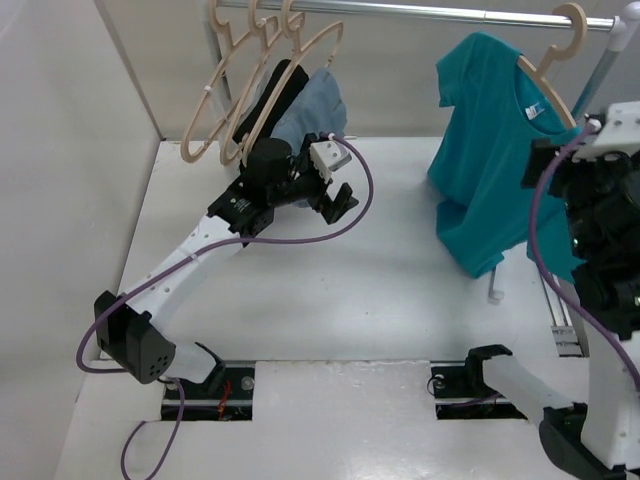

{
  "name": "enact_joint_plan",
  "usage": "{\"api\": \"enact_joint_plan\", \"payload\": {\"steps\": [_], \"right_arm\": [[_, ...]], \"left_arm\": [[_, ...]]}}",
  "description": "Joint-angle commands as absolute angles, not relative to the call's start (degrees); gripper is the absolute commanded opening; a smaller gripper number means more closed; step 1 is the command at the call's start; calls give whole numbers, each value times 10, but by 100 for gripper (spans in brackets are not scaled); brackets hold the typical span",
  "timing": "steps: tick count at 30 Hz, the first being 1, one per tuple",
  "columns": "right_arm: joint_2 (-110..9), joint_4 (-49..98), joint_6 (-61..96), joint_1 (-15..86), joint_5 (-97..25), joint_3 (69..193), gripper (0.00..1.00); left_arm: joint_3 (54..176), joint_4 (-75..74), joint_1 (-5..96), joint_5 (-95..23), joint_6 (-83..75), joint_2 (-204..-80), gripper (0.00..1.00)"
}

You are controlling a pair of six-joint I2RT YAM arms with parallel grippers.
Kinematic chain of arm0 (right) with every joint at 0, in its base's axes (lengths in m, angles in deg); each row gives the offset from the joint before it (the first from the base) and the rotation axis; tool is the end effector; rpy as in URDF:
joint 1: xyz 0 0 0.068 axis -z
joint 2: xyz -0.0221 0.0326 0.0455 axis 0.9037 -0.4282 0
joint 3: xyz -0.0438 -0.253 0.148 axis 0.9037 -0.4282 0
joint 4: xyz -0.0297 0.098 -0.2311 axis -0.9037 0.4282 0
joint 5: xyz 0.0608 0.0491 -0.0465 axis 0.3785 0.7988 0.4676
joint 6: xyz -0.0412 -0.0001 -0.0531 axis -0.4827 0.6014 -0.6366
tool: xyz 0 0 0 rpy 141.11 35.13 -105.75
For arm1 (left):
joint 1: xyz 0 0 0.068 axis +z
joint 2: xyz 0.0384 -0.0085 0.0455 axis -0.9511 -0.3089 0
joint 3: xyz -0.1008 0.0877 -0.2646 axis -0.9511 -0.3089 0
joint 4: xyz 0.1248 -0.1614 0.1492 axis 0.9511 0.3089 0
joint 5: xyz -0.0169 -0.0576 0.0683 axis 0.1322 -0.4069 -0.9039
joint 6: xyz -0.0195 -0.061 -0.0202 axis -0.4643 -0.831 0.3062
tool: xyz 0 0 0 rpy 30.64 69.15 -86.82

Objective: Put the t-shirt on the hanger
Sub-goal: Hang the hanger with tshirt onto the clothesline

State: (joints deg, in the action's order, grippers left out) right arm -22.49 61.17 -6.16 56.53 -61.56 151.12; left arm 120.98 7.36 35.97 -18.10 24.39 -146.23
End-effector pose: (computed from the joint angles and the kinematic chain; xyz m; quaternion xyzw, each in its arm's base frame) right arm 0.1070 -0.0011 0.5600 -0.0346 0.6741 -0.1600 0.7203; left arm 0.2502 -0.2111 0.4347 0.4608 0.5870 -0.2737 0.6068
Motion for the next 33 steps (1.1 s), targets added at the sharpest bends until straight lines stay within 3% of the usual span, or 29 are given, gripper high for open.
{"api": "enact_joint_plan", "payload": {"steps": [1,4,5,9,13,16,33], "right_arm": [[-169,608,-98,555,-614,1500,100],[-140,606,-146,555,-500,1416,100],[-140,623,-146,555,-404,1392,100],[-146,599,-103,544,-209,1203,100],[-122,477,30,523,-259,966,100],[-95,450,115,518,-334,911,100],[-133,383,175,506,-322,817,100]], "left_arm": [[1190,55,357,-200,236,-1449,100],[1160,49,357,-227,221,-1443,100],[1149,49,357,-242,221,-1443,100],[1086,29,357,-295,206,-1427,100],[1012,-21,357,-383,178,-1396,100],[965,-39,357,-420,178,-1375,100],[727,-223,369,-494,171,-1319,100]]}}
